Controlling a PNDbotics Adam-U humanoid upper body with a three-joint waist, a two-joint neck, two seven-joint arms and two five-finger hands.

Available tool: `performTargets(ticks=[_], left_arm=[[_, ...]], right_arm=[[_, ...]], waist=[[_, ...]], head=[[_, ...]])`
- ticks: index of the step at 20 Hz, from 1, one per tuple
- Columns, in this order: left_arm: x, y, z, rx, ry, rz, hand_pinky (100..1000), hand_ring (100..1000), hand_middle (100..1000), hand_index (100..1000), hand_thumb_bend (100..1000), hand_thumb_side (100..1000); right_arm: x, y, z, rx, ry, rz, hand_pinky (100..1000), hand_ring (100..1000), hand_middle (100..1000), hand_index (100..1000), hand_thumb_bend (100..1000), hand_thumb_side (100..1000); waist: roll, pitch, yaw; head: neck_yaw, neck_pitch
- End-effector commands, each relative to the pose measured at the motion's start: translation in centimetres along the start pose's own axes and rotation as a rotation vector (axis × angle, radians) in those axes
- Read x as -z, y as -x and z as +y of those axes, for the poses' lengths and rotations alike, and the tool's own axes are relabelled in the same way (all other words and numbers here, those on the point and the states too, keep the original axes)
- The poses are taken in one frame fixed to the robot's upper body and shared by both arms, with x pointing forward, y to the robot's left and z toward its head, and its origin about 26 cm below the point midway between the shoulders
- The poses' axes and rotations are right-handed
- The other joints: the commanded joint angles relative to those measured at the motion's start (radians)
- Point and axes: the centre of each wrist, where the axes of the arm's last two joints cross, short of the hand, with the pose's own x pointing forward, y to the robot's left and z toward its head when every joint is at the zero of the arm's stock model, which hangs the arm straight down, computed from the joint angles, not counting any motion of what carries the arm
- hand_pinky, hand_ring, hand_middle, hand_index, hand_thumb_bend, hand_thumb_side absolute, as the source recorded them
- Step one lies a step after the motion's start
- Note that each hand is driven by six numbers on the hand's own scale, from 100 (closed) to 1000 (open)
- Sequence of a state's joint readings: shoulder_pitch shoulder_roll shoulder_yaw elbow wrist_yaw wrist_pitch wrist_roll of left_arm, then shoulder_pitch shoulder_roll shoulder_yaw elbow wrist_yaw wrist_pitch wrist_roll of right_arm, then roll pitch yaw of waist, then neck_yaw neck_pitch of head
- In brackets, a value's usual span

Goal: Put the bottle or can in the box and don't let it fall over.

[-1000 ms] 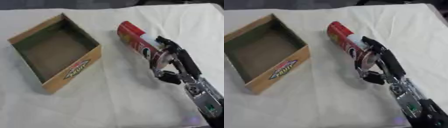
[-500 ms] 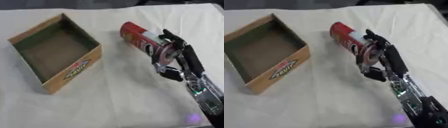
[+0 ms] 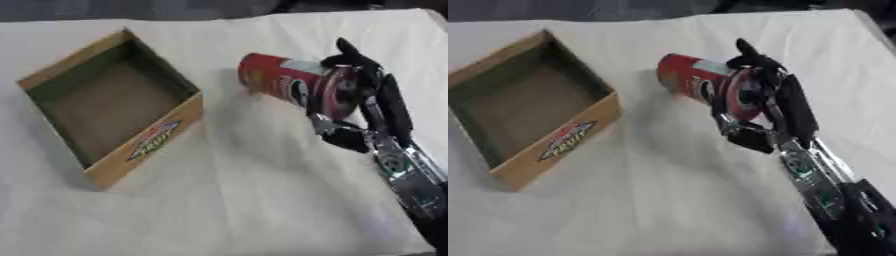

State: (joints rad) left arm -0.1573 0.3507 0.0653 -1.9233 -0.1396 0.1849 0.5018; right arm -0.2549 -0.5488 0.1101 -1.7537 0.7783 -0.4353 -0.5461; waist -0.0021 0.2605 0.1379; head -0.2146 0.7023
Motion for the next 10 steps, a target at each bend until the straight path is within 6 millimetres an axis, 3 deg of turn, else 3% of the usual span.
performTargets(ticks=[1,10], left_arm=[[0.3,-0.4,0.4,0.0,-0.008,-0.021,530,802,912,709,100,739],[0.2,-0.3,0.5,-0.001,-0.006,-0.017,531,802,912,708,100,739]], right_arm=[[2.0,0.5,-1.5,-0.033,0.041,-0.079,100,331,204,173,100,100],[4.5,0.5,-1.9,-0.031,0.12,-0.181,100,240,167,163,100,100]], waist=[[-0.002,-0.01,0.002],[-0.005,-0.012,0.004]], head=[[-0.005,-0.006],[-0.006,-0.005]])
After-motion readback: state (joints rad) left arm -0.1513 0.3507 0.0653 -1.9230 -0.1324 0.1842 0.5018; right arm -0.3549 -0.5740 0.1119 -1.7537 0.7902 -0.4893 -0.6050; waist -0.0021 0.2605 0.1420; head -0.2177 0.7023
